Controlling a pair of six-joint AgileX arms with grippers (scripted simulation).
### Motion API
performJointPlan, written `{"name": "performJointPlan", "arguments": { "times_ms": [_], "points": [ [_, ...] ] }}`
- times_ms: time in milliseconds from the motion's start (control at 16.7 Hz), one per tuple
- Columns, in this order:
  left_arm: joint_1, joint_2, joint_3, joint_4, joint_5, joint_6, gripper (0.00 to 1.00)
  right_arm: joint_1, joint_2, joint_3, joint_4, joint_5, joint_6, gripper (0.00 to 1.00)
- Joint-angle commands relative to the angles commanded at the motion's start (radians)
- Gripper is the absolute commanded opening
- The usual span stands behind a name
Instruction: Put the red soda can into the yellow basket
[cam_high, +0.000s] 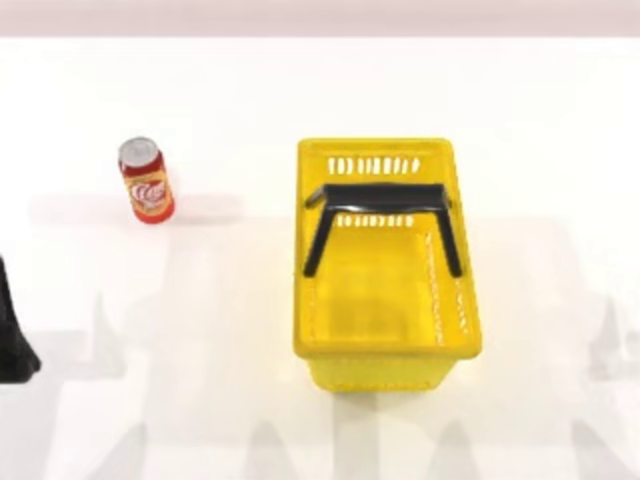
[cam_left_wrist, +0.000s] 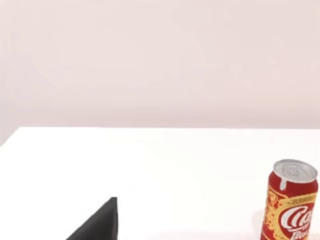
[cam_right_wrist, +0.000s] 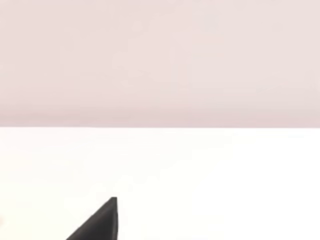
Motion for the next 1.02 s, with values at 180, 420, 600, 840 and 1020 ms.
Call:
{"name": "performJointPlan", "arguments": {
  "times_ms": [180,420,600,840,1020],
  "points": [
    [-0.002,0.009,0.006,-0.009,0.001,0.003,1.0,0.0,0.0,0.0,0.0,0.0,0.0,1.0],
    [-0.032,0.145,0.106,-0.138,0.018,0.042,1.0,0.0,0.0,0.0,0.0,0.0,0.0,1.0],
    [-0.067,0.347,0.272,-0.309,0.034,0.095,1.0,0.0,0.0,0.0,0.0,0.0,0.0,1.0],
    [-0.119,0.682,0.596,-0.563,0.052,0.188,1.0,0.0,0.0,0.0,0.0,0.0,0.0,1.0],
    [-0.153,0.956,0.904,-0.735,0.059,0.268,1.0,0.0,0.0,0.0,0.0,0.0,0.0,1.0]
  ]
}}
